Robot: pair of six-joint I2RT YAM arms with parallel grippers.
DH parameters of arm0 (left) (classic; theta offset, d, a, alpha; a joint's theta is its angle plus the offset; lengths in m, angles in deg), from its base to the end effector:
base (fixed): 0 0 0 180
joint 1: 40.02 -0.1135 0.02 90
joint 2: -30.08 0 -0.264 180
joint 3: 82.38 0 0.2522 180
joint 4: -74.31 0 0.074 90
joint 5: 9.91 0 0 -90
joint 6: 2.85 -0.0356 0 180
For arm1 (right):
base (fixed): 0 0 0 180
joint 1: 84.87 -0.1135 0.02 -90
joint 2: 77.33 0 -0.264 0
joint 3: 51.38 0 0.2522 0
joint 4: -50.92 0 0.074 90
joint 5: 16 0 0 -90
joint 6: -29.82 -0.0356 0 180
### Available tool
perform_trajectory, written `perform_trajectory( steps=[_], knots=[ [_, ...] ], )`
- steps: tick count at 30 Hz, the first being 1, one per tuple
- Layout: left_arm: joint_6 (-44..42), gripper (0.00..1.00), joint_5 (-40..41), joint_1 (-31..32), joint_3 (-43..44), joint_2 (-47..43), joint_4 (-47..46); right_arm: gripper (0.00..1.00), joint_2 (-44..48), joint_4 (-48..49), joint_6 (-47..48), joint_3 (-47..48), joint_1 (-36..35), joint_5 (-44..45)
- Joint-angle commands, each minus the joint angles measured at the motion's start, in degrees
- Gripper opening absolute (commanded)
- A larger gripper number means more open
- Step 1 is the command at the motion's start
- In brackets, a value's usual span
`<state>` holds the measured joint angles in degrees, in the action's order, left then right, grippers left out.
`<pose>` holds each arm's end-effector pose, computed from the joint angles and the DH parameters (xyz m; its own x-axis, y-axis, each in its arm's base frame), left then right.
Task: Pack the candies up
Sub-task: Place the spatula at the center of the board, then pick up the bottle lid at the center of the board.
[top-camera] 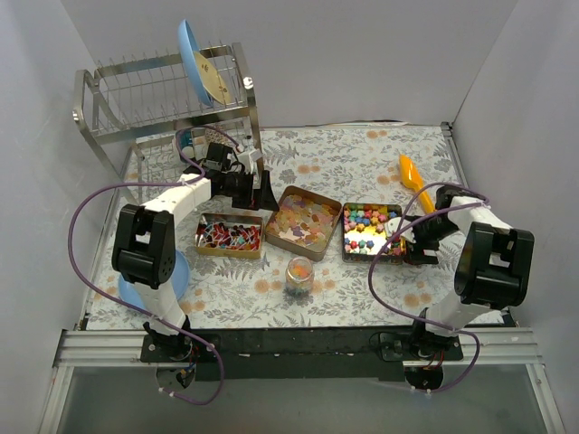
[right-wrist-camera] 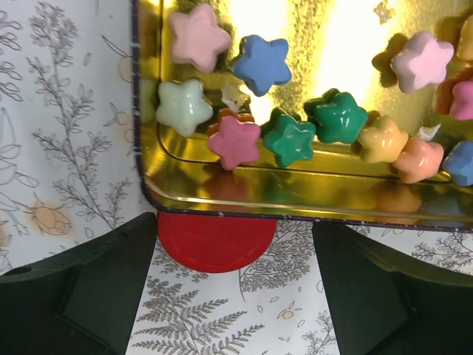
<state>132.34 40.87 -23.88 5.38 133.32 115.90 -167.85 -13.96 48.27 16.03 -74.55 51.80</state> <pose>0.3576 -0.1269 0.2179 -0.9552 -0.2957 -0.0066 -0.1875 0.6227 -0.7597 0.2563 -0.0330 0.1716 0.1662 -0.9230 -0.3471 -0.9810 -0.1192 -0.1528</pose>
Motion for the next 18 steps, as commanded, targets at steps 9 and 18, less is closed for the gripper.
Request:
perform_trajectory(
  steps=[9, 18],
  knots=[
    [-3.8, 0.98, -0.9, 1.3, 0.1, -2.8, -0.8, 0.80, -2.2, 1.0, 2.1, -0.7, -0.1, 3.6],
    [-7.4, 0.98, -3.2, 0.6, -6.3, -8.3, -3.4, 0.60, 3.0, -3.9, -5.4, 1.8, 2.1, 4.7]
  ],
)
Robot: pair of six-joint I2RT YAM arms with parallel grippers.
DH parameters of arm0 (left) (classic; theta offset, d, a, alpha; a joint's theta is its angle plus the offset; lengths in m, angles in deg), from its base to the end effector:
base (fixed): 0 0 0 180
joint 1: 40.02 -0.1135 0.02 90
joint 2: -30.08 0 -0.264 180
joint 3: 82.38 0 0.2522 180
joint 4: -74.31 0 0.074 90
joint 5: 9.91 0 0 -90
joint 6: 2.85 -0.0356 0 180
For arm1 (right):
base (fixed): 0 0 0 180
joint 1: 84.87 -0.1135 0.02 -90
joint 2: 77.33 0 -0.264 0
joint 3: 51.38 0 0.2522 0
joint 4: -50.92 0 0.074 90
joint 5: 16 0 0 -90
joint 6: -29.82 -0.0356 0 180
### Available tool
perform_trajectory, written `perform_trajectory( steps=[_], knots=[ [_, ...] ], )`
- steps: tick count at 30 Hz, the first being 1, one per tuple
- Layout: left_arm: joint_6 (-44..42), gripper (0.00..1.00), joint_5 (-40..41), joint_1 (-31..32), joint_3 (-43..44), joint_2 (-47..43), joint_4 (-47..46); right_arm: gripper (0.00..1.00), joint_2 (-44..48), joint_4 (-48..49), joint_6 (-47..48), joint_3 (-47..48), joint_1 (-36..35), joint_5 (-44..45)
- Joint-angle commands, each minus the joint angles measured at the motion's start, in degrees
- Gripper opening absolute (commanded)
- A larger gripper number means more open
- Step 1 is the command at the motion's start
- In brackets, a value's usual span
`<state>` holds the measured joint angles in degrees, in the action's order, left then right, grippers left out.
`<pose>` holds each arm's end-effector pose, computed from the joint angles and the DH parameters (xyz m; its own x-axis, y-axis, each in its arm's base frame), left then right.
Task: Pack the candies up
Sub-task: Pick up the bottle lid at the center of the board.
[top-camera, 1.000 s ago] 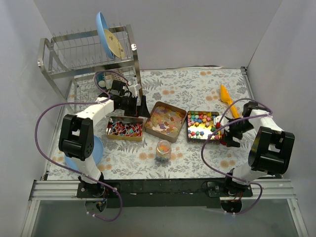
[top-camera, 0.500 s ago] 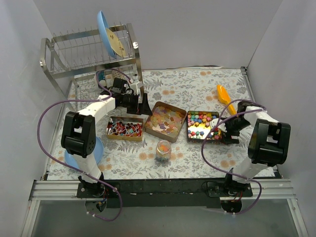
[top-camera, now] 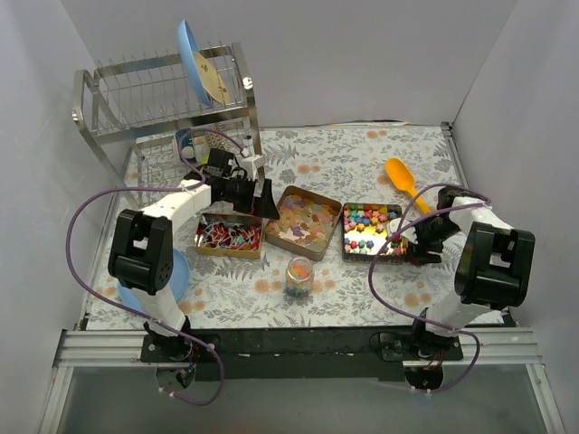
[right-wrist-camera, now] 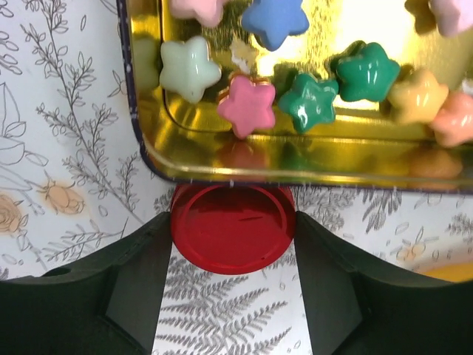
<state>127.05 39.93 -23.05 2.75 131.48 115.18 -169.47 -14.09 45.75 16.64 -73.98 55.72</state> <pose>0.3464 -0.1297 0.2166 -0.9741 -0.2153 -0.0688 -0.0875 0.6397 -0.7636 0.2591 -0.0385 0.1665 0.1015 -0.9493 -0.2974 -0.9921 -0.0745 -0.1007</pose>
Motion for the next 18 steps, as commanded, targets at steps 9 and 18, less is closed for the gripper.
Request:
perform_trajectory(
  steps=[9, 18],
  knots=[
    [-12.8, 0.98, -7.0, -0.4, -20.2, -25.1, -9.4, 0.59, 12.2, -8.0, -16.1, 5.6, 5.9, -0.8],
    [-39.5, 0.97, -24.7, 0.0, -26.4, -33.9, 7.7, 0.57, 11.0, -16.8, -35.2, 26.5, 6.5, -11.9]
  ],
)
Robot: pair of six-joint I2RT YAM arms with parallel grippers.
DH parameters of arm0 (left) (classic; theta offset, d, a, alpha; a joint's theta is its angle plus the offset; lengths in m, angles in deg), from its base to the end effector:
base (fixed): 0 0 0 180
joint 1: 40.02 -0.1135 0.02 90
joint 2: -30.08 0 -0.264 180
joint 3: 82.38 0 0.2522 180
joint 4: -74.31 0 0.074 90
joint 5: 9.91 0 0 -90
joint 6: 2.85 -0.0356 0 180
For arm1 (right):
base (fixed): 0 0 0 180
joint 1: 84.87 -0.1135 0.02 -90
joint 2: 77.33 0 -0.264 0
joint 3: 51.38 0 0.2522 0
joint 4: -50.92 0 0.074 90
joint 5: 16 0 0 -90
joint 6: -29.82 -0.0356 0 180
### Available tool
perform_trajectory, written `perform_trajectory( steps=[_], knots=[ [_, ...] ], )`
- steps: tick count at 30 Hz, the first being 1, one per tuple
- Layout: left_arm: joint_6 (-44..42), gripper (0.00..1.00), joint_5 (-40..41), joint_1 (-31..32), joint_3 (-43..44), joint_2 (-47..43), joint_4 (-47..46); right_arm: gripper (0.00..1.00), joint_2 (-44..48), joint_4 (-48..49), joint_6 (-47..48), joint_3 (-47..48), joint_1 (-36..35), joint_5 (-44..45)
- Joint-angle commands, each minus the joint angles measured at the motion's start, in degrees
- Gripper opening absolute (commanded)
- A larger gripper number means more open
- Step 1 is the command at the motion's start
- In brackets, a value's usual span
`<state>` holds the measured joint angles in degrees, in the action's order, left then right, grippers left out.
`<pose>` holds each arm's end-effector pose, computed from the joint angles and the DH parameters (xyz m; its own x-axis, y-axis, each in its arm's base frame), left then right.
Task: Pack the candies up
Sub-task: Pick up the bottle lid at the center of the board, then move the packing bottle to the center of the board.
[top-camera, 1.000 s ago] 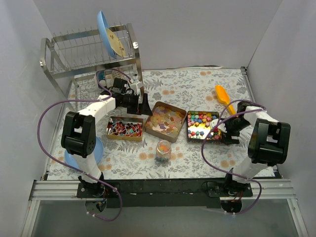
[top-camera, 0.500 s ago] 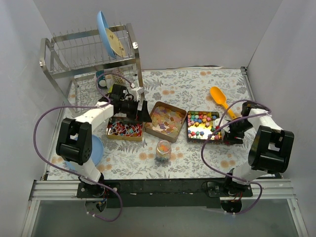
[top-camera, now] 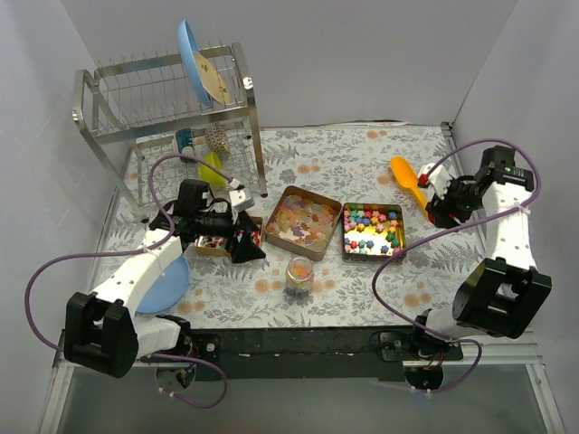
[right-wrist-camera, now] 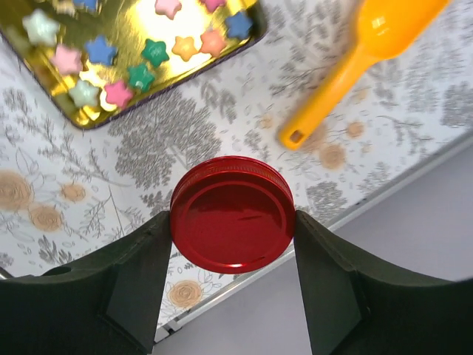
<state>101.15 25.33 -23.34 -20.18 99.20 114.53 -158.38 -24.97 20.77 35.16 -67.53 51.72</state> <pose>0.2221 -0.0969 0.2605 -0.8501 0.1090 -0.5152 0.5072 0.4325 -0.7455 0.2578 -0.0663 0.2977 -0.2939 -0.8656 -0.4055 -0.8638 0.4222 -0.2751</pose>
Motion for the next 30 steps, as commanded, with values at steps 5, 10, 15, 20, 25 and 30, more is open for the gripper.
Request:
perform_trajectory(
  steps=[5, 10, 15, 20, 25, 30],
  knots=[
    [1.4, 0.95, -1.7, 7.3, -17.7, -10.5, -14.2, 0.56, 1.3, -9.3, -13.3, 13.2, 0.0, -10.6],
    [11.3, 0.94, 10.7, 15.1, -26.6, -14.5, -32.8, 0.57, 4.9, -11.9, -13.6, 16.6, -0.1, -11.9],
    [18.1, 0.91, 16.4, 18.1, -30.9, -10.7, -43.9, 0.59, 6.7, -12.8, -15.2, 17.3, -0.8, -13.0],
    [19.3, 0.89, 18.5, 19.3, -33.0, -6.8, -53.7, 0.59, 7.6, -12.8, -16.6, 16.0, -3.2, -14.4],
    [17.7, 0.89, 17.2, 22.6, -39.8, -5.8, -63.3, 0.58, 5.8, -9.2, -23.3, 16.5, -15.6, -12.4],
    [15.5, 0.90, 17.2, 24.3, -41.7, -4.3, -67.4, 0.57, 3.5, -6.9, -26.4, 16.3, -30.4, -11.5]
  ],
)
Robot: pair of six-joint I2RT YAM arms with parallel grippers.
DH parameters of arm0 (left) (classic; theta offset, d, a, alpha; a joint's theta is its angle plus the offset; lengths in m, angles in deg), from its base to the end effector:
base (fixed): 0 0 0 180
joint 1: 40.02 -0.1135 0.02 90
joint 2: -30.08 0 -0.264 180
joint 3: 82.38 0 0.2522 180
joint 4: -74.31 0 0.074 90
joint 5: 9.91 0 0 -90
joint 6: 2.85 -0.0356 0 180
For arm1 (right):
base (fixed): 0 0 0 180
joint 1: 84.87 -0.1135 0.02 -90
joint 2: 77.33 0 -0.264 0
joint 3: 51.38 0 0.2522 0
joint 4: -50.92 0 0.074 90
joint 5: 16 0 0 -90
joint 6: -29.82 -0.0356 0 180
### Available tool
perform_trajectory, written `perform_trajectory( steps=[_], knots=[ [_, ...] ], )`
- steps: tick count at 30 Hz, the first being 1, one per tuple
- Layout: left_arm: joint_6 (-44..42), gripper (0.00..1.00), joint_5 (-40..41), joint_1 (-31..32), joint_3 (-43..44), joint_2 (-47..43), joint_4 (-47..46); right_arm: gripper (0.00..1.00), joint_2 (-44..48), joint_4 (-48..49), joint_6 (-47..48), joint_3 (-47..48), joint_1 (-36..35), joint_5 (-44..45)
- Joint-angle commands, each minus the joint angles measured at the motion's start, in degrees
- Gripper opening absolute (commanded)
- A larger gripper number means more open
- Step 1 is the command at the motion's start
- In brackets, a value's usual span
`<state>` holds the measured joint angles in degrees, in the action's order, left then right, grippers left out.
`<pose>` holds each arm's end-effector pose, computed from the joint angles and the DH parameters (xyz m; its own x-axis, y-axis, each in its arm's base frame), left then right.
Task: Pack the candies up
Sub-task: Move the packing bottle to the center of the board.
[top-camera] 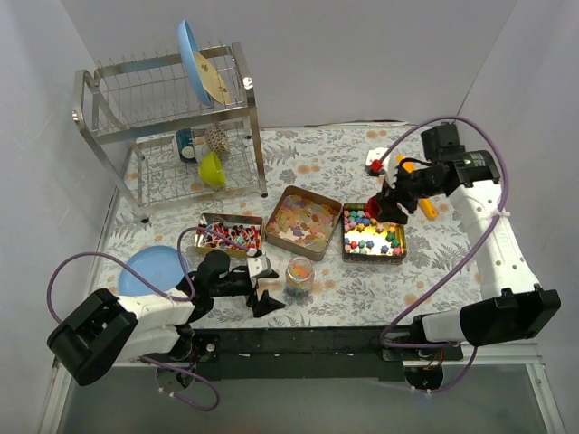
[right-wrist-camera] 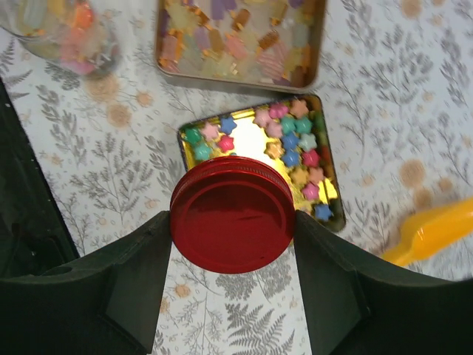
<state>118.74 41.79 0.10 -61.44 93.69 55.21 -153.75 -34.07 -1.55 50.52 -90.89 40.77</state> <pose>0.1246 -0.1338 0.1383 -0.7529 0.0969 -0.6509 0.6406 0.3344 -0.6912 0.2350 0.0444 0.3892 -0.1351 -0.7324 -0.6673 -0.9213 0.3407 -0.1874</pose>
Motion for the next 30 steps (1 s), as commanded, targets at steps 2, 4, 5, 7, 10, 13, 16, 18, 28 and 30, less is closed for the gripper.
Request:
perform_trajectory(
  steps=[2, 4, 5, 7, 10, 13, 16, 18, 28, 30],
  knots=[
    [-2.9, 0.90, 1.4, 1.2, -0.2, 4.5, -10.2, 0.57, -2.1, 2.7, -3.9, 0.5, -11.1, -0.1],
    [-4.7, 0.88, 2.0, 2.1, -0.6, 6.9, -14.3, 0.57, -2.2, 3.6, -3.6, -1.2, -12.8, 0.4],
    [-4.8, 0.87, 2.3, 2.4, -0.8, 8.4, -15.6, 0.56, -2.3, 3.5, -2.9, -1.9, -13.7, 0.4],
    [-5.7, 0.83, 2.6, 3.6, -1.0, 11.3, -18.4, 0.56, -2.2, 3.4, -1.2, -4.2, -15.0, 1.5],
    [-6.9, 0.82, 3.7, 5.5, -1.6, 13.0, -21.4, 0.56, -1.6, 4.5, -1.8, -5.6, -16.5, 1.8],
    [-5.9, 0.82, 4.7, 6.3, -1.5, 15.8, -24.7, 0.56, -1.5, 4.3, -2.0, -6.4, -18.1, 2.1],
    [-5.5, 0.82, 4.9, 7.1, -0.5, 19.9, -28.1, 0.56, -1.2, 4.0, -1.6, -7.8, -19.6, 2.7],
    [-3.3, 0.83, 7.2, 7.5, -0.1, 21.8, -31.6, 0.55, -0.6, 3.5, -1.8, -9.6, -20.5, 2.6],
    [0.4, 0.82, 8.9, 9.5, 3.0, 30.2, -38.7, 0.54, 0.5, 2.7, 0.9, -13.3, -29.3, 4.8],
    [0.1, 0.82, 9.0, 10.1, 3.3, 31.2, -39.7, 0.54, -0.4, 2.7, 1.1, -12.8, -30.8, 4.8]
  ],
)
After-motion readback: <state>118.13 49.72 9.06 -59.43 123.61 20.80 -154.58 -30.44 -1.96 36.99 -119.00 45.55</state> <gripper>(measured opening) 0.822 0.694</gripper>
